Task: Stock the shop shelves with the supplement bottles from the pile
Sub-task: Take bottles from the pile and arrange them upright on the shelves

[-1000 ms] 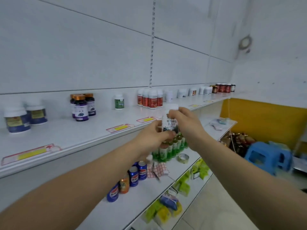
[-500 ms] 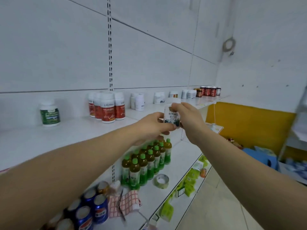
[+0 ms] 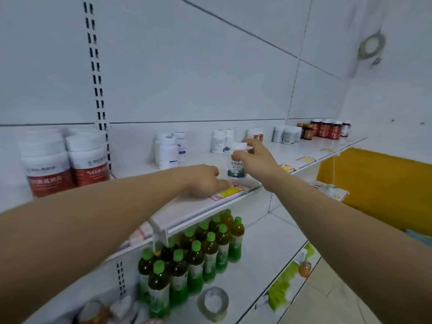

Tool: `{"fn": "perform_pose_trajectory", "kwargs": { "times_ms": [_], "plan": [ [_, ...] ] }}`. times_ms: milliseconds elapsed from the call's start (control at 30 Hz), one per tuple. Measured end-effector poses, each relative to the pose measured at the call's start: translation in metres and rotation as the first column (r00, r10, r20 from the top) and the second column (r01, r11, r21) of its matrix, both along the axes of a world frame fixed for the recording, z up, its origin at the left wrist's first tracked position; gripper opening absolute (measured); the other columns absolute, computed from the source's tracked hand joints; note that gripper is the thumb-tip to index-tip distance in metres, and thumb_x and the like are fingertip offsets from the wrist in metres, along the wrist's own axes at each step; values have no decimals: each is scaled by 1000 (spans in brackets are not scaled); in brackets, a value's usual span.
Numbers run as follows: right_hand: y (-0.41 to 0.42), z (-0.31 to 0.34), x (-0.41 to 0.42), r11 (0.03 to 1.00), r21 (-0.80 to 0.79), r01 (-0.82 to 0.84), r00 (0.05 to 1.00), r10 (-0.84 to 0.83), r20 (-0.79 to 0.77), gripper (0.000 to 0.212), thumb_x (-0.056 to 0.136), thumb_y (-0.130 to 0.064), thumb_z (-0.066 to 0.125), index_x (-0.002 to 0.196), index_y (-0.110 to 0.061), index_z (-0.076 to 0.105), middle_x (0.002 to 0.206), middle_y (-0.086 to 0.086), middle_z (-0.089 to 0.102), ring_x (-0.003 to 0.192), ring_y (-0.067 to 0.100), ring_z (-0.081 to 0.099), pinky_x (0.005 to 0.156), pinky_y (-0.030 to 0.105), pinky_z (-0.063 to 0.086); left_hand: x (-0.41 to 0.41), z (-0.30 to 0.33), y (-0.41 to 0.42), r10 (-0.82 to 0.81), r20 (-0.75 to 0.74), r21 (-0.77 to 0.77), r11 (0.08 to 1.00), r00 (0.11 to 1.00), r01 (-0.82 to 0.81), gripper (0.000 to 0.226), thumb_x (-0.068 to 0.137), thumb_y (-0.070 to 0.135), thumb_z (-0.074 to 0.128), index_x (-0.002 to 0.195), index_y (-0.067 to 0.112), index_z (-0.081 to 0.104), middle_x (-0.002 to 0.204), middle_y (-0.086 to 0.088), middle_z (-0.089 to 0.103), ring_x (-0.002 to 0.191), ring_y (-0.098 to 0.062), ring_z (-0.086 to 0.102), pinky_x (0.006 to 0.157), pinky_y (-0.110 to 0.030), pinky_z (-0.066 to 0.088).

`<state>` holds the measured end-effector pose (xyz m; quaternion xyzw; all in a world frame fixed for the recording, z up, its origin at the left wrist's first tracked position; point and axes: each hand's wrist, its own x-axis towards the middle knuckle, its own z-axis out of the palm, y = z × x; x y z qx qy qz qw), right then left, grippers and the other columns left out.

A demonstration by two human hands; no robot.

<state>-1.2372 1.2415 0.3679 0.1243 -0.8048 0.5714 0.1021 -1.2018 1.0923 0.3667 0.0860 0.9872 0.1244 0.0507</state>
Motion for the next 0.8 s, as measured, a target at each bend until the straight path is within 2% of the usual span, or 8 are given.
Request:
{"fn": "perform_pose_trajectory", "kwargs": {
  "times_ms": [133,300,367,500,800],
  "plan": [
    [26,-7,-79,987,102,-127,991,130,-25,54,90,-20,60,138,-24,37,104,-3,55,90,11,57,80,28,46,-58,-13,29,132,-24,-74,988,991,-133,79,89,70,25,150,20,17,158,-6,15,144,-25,17,116,-42,16],
    [44,-3,-156,930,247,-271,957,288,-35,50,94,-22,56,140,-23,37,119,0,53,98,15,54,79,26,42,-94,-20,49,313,49,-116,945,948,-306,77,86,74,22,150,34,9,160,1,0,146,-27,-1,115,-54,2],
    [43,-2,-180,910,284,-302,944,326,-40,52,93,-21,56,141,-20,36,127,5,54,101,18,55,82,26,43,-95,-21,51,344,56,-115,935,937,-336,72,88,72,22,150,37,9,159,6,-1,146,-22,-2,115,-55,0],
    [42,0,-213,871,369,-325,931,364,-39,56,96,-22,52,146,-19,28,139,7,48,122,24,49,88,24,36,-97,-21,53,380,57,-118,921,923,-371,69,89,69,27,149,40,8,159,10,-1,146,-17,-4,114,-56,-2],
    [35,-1,-241,841,415,-347,913,404,-54,54,94,-20,51,145,-15,33,135,8,50,120,25,49,91,28,38,-98,-18,54,403,93,-74,914,910,-398,66,90,65,33,148,42,10,158,13,-2,146,-11,-5,116,-52,-4]
  ]
}}
